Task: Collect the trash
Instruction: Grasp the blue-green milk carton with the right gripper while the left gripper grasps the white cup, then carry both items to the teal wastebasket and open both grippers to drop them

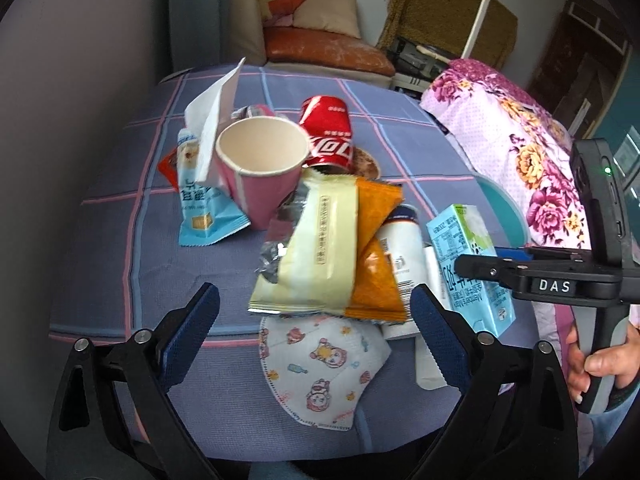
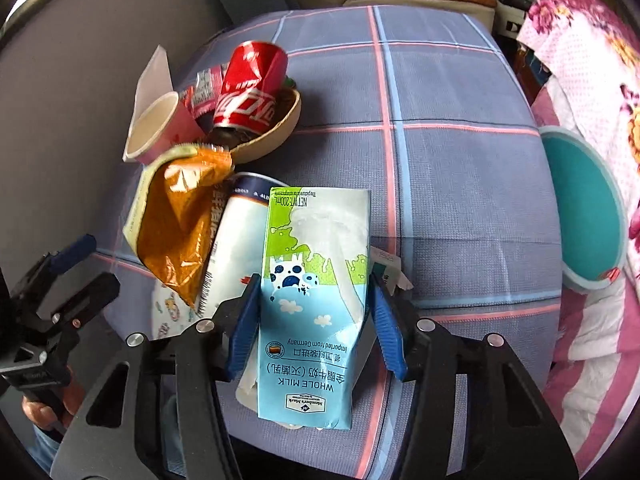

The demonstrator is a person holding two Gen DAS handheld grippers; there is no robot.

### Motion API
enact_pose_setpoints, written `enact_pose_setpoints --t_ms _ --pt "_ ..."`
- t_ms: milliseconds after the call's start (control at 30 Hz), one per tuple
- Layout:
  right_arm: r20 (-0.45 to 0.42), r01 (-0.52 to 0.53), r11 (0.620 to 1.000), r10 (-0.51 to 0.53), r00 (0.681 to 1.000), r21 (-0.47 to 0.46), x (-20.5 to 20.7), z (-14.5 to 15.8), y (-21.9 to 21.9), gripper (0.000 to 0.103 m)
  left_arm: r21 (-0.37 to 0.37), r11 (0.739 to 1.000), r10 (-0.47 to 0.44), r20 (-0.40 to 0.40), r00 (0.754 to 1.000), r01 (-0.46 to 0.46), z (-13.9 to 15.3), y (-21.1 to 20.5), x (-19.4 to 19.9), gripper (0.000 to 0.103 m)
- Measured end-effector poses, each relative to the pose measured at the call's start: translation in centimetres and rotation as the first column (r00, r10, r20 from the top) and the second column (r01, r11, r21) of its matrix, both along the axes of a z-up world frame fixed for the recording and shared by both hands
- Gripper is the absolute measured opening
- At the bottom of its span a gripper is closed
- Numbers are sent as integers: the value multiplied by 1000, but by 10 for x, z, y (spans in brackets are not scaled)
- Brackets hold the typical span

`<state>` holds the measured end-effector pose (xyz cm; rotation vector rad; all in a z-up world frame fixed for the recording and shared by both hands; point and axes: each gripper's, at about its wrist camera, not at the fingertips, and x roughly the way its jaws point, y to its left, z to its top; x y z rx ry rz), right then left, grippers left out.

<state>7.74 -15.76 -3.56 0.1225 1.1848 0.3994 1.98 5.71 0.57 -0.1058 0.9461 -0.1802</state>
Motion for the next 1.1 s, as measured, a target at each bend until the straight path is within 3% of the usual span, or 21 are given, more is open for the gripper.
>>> enact_pose_setpoints --t_ms 200,300,400,533,833,900,967,1100 --pt "27 85 995 -86 996 42 0 13 -46 51 38 987 -158 -5 987 158 12 -53 12 71" --pt "17 117 991 -119 993 63 -2 10 -66 51 91 974 -205 -56 977 210 -3 -82 26 57" --pt "7 135 987 -137 991 90 -5 5 -81 51 76 974 -201 -142 969 213 -26 -88 44 43" --pt "-6 149 982 -150 989 119 -5 -4 -95 51 78 976 -187 -188 964 204 -43 -88 54 43" --pt "-26 171 972 -169 985 159 3 -15 -109 51 27 976 -202 -271 941 217 -67 -100 71 60" --pt "-28 180 970 -177 984 165 5 -17 -114 51 20 980 -185 -280 942 198 -74 -100 75 59" --pt "-27 186 968 -184 983 169 6 -17 -118 51 16 982 -175 -270 947 187 -73 -97 75 48" --pt "-24 199 962 -198 980 185 9 -15 -127 51 -24 982 -188 -232 954 188 -57 -97 72 48"
